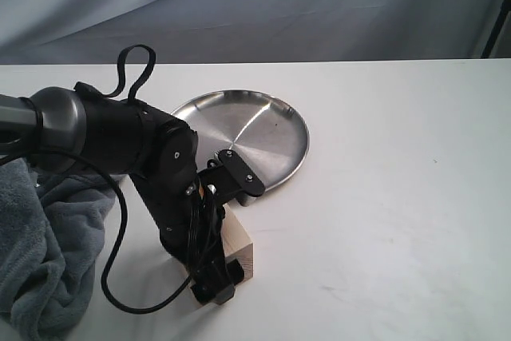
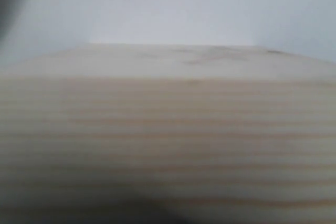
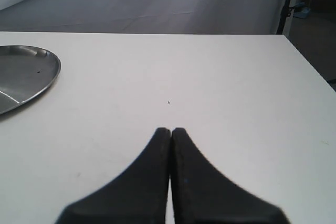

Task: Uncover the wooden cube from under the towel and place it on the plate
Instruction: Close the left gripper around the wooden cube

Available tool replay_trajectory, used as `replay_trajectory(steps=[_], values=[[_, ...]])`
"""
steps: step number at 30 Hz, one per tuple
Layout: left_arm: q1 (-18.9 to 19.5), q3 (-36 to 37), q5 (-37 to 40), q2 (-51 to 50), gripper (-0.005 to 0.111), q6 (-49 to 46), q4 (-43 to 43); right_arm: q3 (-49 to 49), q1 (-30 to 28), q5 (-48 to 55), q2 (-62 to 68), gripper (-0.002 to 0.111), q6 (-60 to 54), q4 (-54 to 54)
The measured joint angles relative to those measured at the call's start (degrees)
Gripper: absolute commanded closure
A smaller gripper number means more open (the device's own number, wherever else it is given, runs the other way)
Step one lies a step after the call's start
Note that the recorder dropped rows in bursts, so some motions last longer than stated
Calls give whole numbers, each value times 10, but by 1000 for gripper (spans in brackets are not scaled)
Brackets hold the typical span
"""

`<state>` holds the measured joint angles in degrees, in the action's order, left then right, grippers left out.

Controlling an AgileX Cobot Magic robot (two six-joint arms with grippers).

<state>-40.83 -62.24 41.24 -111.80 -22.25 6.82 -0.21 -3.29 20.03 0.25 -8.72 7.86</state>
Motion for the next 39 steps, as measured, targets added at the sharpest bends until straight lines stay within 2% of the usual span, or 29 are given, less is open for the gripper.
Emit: replay_trajectory(steps=[5,9,17,20,34,39], values=[[0,0,0,0,5,-3,0,0,0,0,0,108,0,0],[0,0,0,0,13,-3,0,0,0,0,0,108,0,0],[-3,-2,-1,0,58,-5,5,0,0,0,0,108,0,0],[-3,-2,-1,0,69,-5,5,0,0,0,0,108,0,0],[-3,-2,11,1,99,-5,-1,0,0,0,0,108,0,0],[-3,0,29,18,106,21,-8,0,0,0,0,108,0,0]])
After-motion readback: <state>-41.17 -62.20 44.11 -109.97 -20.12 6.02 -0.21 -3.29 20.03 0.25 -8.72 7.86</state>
